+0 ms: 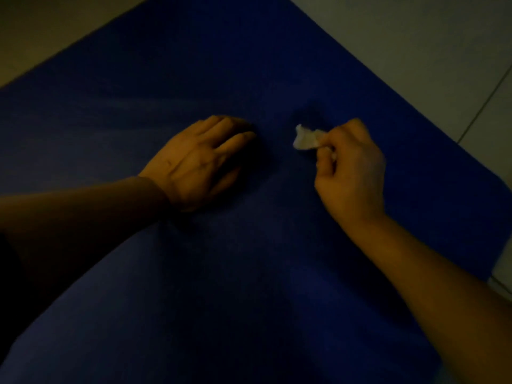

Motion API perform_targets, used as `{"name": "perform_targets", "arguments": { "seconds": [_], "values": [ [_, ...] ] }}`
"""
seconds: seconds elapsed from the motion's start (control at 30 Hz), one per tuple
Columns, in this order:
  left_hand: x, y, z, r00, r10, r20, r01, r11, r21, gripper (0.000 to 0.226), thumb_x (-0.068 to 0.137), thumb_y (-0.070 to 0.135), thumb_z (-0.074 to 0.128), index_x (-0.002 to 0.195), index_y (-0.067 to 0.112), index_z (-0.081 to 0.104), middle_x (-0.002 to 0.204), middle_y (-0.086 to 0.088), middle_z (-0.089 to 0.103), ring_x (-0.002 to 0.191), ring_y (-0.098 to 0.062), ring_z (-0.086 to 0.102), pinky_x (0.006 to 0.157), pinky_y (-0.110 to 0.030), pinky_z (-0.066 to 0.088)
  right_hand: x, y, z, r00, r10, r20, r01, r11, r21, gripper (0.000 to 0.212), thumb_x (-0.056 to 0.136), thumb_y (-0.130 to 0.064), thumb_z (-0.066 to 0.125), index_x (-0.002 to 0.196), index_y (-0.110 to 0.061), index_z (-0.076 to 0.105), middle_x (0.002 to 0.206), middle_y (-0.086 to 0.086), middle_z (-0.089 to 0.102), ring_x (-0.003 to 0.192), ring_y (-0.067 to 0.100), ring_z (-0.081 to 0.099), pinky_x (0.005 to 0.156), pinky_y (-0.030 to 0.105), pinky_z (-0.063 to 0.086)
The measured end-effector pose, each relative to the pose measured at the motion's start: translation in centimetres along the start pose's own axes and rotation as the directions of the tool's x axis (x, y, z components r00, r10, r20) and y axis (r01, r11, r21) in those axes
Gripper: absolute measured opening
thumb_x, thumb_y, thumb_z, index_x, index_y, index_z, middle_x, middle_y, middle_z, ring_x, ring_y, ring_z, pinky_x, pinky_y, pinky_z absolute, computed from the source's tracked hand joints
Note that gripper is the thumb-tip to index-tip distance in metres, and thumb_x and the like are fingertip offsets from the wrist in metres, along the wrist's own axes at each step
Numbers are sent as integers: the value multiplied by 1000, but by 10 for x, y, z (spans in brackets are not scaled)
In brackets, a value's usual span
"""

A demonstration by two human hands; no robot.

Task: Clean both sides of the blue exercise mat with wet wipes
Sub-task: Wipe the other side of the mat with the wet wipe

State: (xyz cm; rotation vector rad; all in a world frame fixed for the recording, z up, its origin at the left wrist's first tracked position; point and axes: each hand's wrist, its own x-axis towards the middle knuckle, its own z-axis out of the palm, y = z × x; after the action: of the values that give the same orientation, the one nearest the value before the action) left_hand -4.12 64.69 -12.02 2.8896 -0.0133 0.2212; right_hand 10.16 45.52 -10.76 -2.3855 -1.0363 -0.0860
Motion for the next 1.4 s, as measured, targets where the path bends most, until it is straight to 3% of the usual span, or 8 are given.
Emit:
{"name": "perform_targets", "arguments": {
  "seconds": [0.17,0.37,0.53,0.7,0.87,1.07,1.27,1.4],
  "values": [
    [-2,-1,2,991,-132,-35,130,990,-61,58,90,35,47,135,-2,49,142,-22,45,129,-35,43,108,-40,31,-20,-34,8,949,-262,174,239,960,146,13,85,-4,47,78,-4,59,79,9,51,59,21,48,49,31,42],
    [0,-3,-4,980,-197,-8,195,974,-118,63,87,34,49,135,-7,47,143,-24,43,132,-36,39,112,-38,26,41,-33,14,995,87,47,-87,996,-2,4,84,-1,53,83,-3,57,89,15,54,58,24,47,49,28,32],
    [1,-3,-6,974,-223,26,224,960,-166,66,86,36,51,136,-6,46,143,-23,43,132,-34,38,112,-36,25,7,-59,13,932,-188,309,173,982,77,10,78,0,51,81,-9,53,81,9,50,57,25,47,45,35,42],
    [3,-3,-5,971,-239,12,237,952,-192,65,86,34,49,137,-5,45,143,-22,44,131,-34,38,112,-37,25,49,-47,12,981,159,114,-153,987,-55,5,83,2,52,83,-3,54,89,17,54,55,29,48,46,30,37],
    [3,-4,-5,977,-214,-8,210,963,-167,65,83,34,51,133,-7,49,138,-24,48,130,-35,40,114,-48,26,11,-78,24,962,-103,253,102,995,20,10,84,-4,48,80,-5,57,80,13,52,61,29,50,49,38,43],
    [3,-4,-4,974,-228,9,227,965,-128,66,83,37,50,133,-6,49,138,-22,48,133,-34,38,115,-63,12,71,-63,31,970,237,49,-234,970,-66,11,87,-4,48,86,1,57,98,20,55,65,33,54,54,32,44],
    [4,-5,-12,954,-300,10,294,928,-229,70,82,38,58,135,-8,47,139,-24,48,137,-37,36,115,-60,19,39,-96,32,961,19,275,-45,995,92,32,83,-16,38,97,-6,65,94,12,56,66,28,56,53,31,47],
    [7,-22,-31,977,-204,57,211,963,-170,60,77,34,48,122,-2,62,129,-20,59,122,-35,56,104,-52,40,80,-85,31,955,221,197,-218,975,-38,16,85,0,52,99,-1,60,106,18,54,75,36,57,59,34,43]
  ]
}}
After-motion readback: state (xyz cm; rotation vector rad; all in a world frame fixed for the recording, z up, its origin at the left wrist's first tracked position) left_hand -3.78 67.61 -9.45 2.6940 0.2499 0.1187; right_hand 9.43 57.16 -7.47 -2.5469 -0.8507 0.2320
